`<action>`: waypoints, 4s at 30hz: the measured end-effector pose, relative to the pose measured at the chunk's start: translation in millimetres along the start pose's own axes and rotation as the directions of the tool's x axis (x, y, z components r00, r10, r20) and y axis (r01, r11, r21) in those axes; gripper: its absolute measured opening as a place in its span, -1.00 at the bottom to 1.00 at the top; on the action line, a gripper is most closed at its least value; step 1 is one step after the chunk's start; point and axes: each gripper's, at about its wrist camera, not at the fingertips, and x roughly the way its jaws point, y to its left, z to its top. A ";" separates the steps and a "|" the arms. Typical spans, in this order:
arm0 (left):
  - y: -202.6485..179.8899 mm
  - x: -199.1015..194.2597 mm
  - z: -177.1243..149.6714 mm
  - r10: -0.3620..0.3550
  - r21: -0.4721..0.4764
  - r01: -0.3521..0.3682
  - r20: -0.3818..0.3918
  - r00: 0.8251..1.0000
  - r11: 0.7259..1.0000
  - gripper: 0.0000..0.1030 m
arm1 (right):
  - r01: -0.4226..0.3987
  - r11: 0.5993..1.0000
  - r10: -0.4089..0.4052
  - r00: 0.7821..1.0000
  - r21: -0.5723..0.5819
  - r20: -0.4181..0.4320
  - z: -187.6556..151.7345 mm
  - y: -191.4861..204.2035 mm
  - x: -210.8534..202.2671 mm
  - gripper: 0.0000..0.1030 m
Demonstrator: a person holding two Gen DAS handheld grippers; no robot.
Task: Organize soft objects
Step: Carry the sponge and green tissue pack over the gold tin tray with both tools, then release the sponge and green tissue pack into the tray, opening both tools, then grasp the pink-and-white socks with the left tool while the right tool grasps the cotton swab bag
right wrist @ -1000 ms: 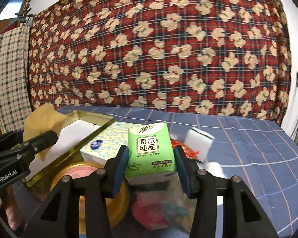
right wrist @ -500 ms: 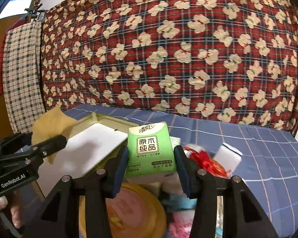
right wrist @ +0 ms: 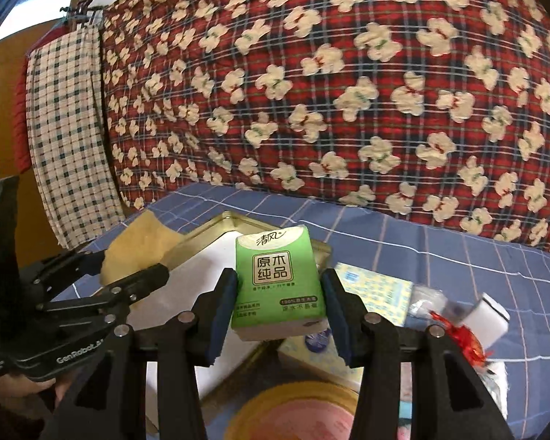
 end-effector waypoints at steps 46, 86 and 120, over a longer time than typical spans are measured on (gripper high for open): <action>35.3 48.4 -1.5 0.119 0.073 -0.105 -0.226 0.967 0.992 0.50 | -0.017 0.999 0.011 0.986 -0.032 -0.166 0.5 37.2 57.3 0.26; -103.1 -18.5 -49.7 -0.020 0.085 0.022 -0.019 1.000 0.996 0.91 | 0.154 0.960 -0.128 0.984 0.233 -0.123 -106.8 -151.7 -58.3 0.27; -281.7 21.3 -59.6 -0.184 0.370 0.251 -0.208 0.961 0.895 0.24 | 0.327 0.888 -0.333 0.942 0.322 -0.041 -118.3 -221.8 -100.2 -0.36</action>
